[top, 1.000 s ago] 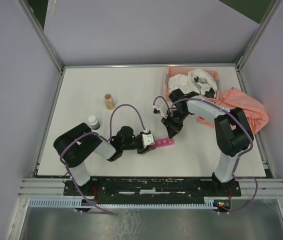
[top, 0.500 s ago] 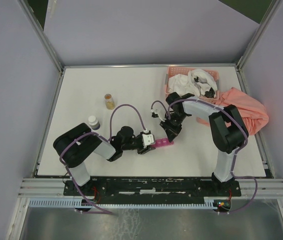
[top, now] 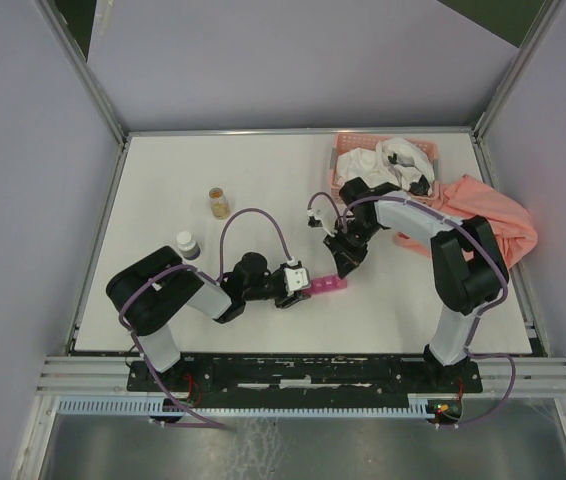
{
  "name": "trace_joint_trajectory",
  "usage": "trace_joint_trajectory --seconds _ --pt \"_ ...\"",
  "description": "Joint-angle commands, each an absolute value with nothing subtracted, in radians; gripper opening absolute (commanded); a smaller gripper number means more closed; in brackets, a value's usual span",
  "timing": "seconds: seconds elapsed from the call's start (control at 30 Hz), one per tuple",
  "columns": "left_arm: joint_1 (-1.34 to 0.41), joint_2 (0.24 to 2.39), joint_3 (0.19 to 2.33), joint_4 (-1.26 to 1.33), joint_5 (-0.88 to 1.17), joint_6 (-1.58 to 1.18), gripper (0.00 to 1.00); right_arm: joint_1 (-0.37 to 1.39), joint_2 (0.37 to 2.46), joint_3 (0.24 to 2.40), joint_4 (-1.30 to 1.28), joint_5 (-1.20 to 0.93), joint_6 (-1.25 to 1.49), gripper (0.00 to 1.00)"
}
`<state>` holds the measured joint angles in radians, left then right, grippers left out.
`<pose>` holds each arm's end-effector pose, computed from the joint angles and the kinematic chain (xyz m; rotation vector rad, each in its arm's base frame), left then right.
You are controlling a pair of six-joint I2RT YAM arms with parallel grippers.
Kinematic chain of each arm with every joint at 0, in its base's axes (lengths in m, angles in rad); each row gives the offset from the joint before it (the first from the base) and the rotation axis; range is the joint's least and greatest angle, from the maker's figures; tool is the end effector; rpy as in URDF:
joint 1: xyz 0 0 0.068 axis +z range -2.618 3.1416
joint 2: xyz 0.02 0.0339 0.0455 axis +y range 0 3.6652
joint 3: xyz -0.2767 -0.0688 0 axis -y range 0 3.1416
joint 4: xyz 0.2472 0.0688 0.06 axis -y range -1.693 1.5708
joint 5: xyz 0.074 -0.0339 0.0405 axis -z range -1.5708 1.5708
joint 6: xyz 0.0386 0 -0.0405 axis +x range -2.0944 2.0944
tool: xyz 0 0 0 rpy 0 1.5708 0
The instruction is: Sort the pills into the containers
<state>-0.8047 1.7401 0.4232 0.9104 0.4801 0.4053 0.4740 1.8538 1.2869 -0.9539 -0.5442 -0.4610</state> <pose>0.1856 -0.2186 0.1192 1.3857 1.4441 -0.7320 0.2964 0.1745 0.1902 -1.3628 2.6534 0.8327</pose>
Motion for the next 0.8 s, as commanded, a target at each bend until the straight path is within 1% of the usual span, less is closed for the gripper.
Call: trace_joint_trajectory --seconds 0.0,0.13,0.57,0.77 --pt "-0.808 1.713 0.427 0.911 0.468 0.393 0.36 0.467 1.766 1.295 -0.975 -0.634 -0.56 0.12" --pt "-0.807 1.711 0.429 0.907 0.466 0.393 0.36 0.467 1.791 1.308 -1.012 -0.64 -0.597 0.12" --pt "-0.808 1.717 0.433 0.908 0.469 0.387 0.36 0.478 1.881 1.307 -0.986 -0.534 -0.544 0.12" --pt "-0.808 1.711 0.429 0.908 0.47 0.384 0.36 0.481 1.849 1.308 -0.981 -0.561 -0.538 0.11"
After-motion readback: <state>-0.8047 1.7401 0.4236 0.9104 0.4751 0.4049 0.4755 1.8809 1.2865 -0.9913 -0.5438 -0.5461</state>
